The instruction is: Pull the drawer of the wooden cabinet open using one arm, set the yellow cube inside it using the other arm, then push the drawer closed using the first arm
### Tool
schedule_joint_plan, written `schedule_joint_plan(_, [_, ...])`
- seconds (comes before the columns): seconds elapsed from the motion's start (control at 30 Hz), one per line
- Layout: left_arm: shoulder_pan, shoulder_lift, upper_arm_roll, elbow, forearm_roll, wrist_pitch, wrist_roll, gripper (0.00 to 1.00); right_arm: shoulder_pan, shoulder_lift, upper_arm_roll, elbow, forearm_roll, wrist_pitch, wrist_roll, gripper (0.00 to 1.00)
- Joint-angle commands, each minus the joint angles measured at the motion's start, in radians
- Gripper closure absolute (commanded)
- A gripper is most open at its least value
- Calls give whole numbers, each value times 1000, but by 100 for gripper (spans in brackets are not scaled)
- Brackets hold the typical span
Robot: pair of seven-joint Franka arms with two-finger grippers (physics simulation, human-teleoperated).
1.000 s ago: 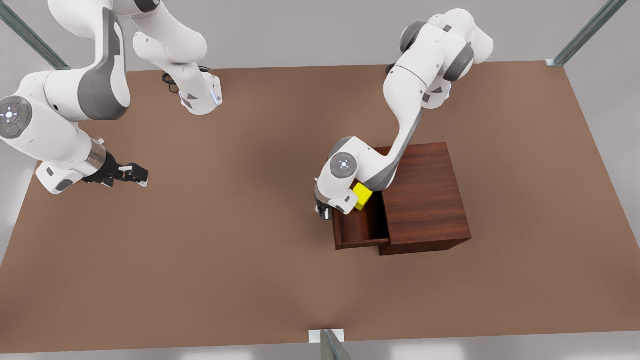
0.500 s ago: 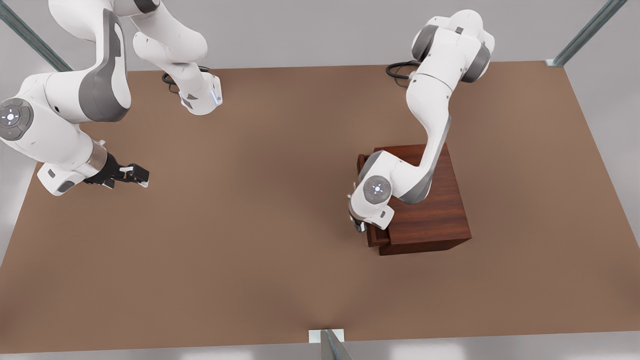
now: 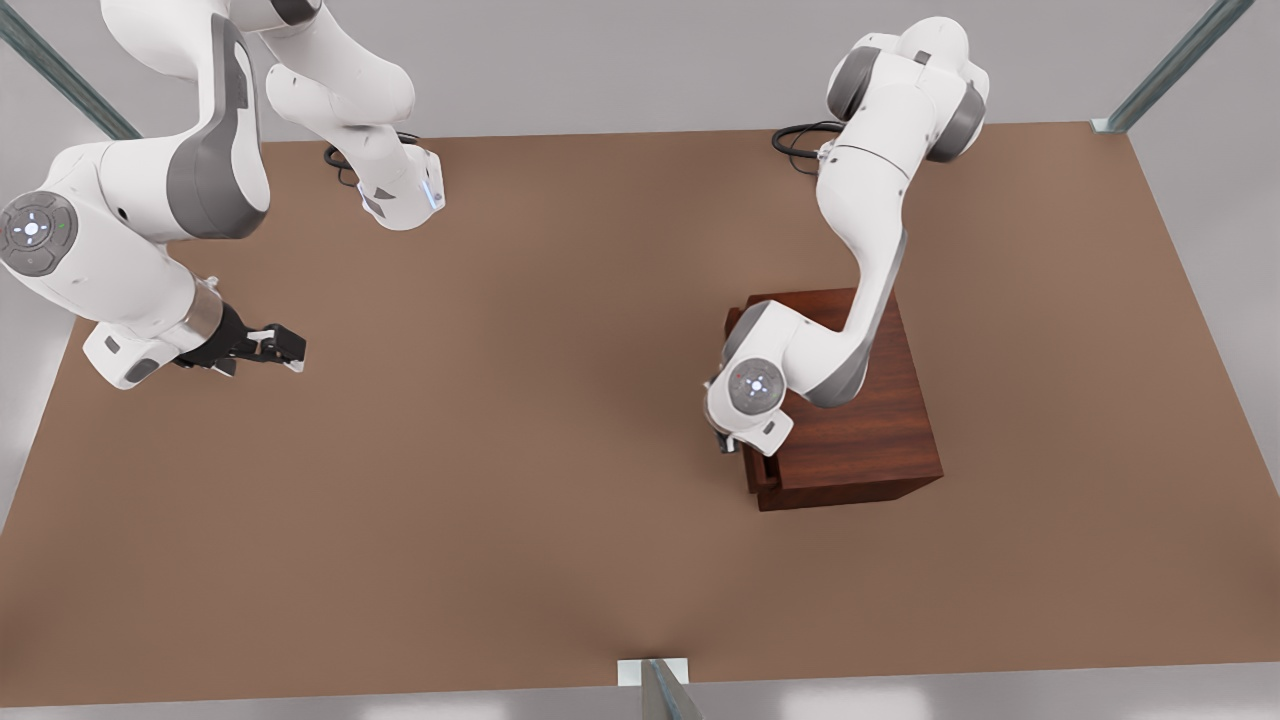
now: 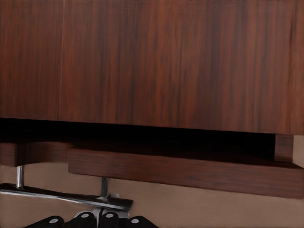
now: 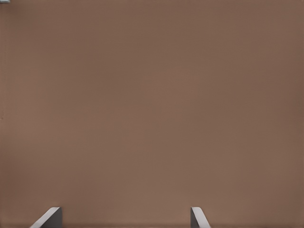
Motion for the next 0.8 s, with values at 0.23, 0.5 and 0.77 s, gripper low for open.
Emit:
schedule_joint_plan(0.23, [29,-5,1,0,-2,-44,167,79,-3,-1,2,-1,1,0,-9,0])
schedule_joint_plan(0.5, [45,-5,1,0,-2,-62,184,79,0,2,2,4,-7,10,2,0])
schedule_joint_plan(0.77, [54,-63,-8,62,-128,-69,189,69,-1,2,2,4,-6,6,2,0])
